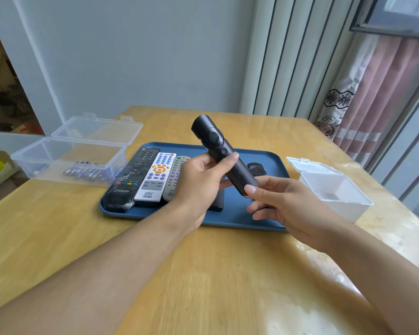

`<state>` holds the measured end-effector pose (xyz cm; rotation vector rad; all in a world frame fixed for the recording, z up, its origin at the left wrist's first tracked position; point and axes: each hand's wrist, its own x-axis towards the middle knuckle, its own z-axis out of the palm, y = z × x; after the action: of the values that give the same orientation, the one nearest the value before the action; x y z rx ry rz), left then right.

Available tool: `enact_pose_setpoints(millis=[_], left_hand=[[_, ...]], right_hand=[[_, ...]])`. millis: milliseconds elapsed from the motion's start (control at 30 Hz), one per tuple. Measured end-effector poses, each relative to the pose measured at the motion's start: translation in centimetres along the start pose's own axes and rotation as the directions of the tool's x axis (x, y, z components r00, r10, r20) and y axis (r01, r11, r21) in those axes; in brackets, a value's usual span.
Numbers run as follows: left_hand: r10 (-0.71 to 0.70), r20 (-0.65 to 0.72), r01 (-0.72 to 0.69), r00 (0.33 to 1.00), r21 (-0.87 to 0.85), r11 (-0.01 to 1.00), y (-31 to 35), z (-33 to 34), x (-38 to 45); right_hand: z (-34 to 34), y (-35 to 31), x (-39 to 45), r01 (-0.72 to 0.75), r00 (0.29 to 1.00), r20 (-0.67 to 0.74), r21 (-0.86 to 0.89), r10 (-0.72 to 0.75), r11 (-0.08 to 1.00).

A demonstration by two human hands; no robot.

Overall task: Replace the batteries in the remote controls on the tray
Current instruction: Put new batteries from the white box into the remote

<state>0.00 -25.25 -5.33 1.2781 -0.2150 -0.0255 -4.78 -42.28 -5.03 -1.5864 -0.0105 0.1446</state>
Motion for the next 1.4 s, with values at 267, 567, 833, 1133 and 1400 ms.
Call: enact_pose_setpoints(millis=[267,567,833,1133,1400], left_hand=[[0.092,-0.135,-0.097,0.987,-0.027,0.995,0.7,-0.8,0.6],[0.066,-0.128,-0.076,0.99,-0.074,0.994,0.8,-0.8,0.6],[0.168,-0.216,-0.133,0.962,0.168,0.977,0.6,-1.4,1.4],[0.098,0.269,-0.271,0.958,0.963,0.009,-0.9,-2.6,0.9],[-0.033,0.25,-0.251,0.968,0.968,-0.029,-0.8,-2.8,0.8]], right_hand=[[-0.3,-0.7,-0.2,-0.071,0.992,0.108,0.12,0.058,0.99],[-0.1,-0.5,-0.2,-0.022,0.998,0.056,0.128,0.015,0.992],[0.0,-1.0,-0.1,0.219,0.932,-0.337,0.234,-0.132,0.947],[-0.6,-0.4,-0.5,0.241,0.664,-0.211,-0.848,-0.718,0.472],[0.2,0.7,0.4,0.286,0.697,0.184,-0.958,-0.693,0.033]])
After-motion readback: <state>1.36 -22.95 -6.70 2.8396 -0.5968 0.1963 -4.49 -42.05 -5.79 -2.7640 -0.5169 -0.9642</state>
